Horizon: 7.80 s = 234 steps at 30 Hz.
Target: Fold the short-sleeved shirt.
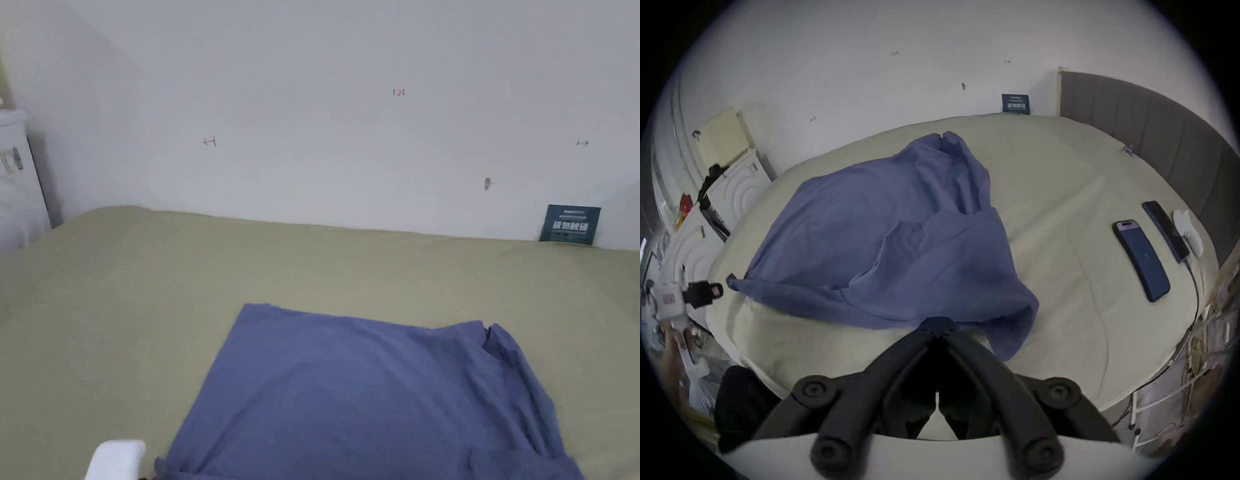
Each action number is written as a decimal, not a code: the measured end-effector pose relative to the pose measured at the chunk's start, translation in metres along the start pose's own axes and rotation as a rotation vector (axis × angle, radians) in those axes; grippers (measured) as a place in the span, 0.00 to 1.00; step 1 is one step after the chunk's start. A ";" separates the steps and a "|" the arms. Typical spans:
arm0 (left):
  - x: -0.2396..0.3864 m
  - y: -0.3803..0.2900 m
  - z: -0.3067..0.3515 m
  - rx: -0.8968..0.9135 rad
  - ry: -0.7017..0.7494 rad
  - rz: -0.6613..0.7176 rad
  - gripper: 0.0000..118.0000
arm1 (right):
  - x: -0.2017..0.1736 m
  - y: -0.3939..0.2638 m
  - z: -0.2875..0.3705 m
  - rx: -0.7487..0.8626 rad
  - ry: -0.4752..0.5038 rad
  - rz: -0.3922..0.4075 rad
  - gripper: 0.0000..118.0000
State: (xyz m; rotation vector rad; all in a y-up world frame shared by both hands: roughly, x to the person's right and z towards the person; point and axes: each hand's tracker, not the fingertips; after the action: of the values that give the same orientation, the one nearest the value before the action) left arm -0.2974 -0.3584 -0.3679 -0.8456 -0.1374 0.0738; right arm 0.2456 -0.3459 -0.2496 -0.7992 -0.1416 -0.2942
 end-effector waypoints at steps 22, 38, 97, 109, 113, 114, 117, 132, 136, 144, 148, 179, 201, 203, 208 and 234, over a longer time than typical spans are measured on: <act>0.022 0.025 -0.044 -0.011 -0.114 0.002 0.08 | 0.030 0.010 -0.023 0.043 -0.084 0.056 0.98; 0.012 0.038 -0.030 0.017 -0.162 0.103 0.08 | 0.017 0.025 -0.030 0.068 -0.022 0.103 0.05; -0.004 0.114 -0.130 -0.028 -0.066 0.054 0.83 | -0.009 0.056 -0.052 0.112 0.051 0.105 0.00; 0.027 0.110 -0.139 -0.022 -0.016 0.020 0.03 | 0.029 0.094 -0.107 0.066 -0.024 0.108 0.75; 0.020 0.111 -0.134 -0.035 -0.055 0.062 0.03 | 0.028 0.119 -0.145 0.013 -0.100 0.119 0.76; 0.020 0.110 -0.133 -0.034 -0.060 0.069 0.03 | 0.028 0.121 -0.154 0.004 -0.134 0.103 0.76; 0.018 0.111 -0.135 -0.041 -0.075 0.065 0.03 | 0.034 0.131 -0.172 -0.125 -0.081 0.030 0.56; 0.002 0.120 -0.084 -0.040 -0.130 0.103 0.03 | 0.024 0.129 -0.089 -0.066 -0.032 0.025 0.11; 0.001 0.108 -0.065 -0.063 -0.121 0.041 0.03 | 0.016 0.114 -0.068 -0.097 -0.089 0.102 0.11; -0.007 0.051 -0.033 -0.136 -0.120 0.009 0.03 | 0.027 0.056 -0.034 -0.155 -0.108 0.097 0.11; -0.015 0.022 -0.038 -0.202 -0.113 0.052 0.03 | 0.037 0.033 -0.038 -0.199 -0.126 0.064 0.11; 0.086 0.189 -0.116 -0.167 -0.147 -0.097 0.00 | -0.020 0.188 -0.100 -0.067 -0.148 0.124 0.00; 0.064 0.226 -0.210 -0.230 -0.087 -0.005 0.03 | 0.003 0.252 -0.257 -0.229 -0.221 0.180 0.71; 0.064 0.224 -0.212 -0.243 -0.087 -0.020 0.03 | 0.002 0.245 -0.261 -0.331 -0.146 0.170 0.45; 0.066 0.231 -0.188 -0.222 -0.111 -0.021 0.03 | -0.006 0.247 -0.216 -0.159 -0.099 0.096 0.02; -0.004 0.029 -0.039 -0.264 -0.147 -0.051 0.03 | 0.054 0.033 -0.035 -0.259 -0.066 0.027 0.02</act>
State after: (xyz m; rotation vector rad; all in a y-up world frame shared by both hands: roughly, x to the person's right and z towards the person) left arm -0.2962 -0.3686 -0.4155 -1.0992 -0.3119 0.0708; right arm 0.3076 -0.3608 -0.2836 -1.0676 -0.1562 -0.2635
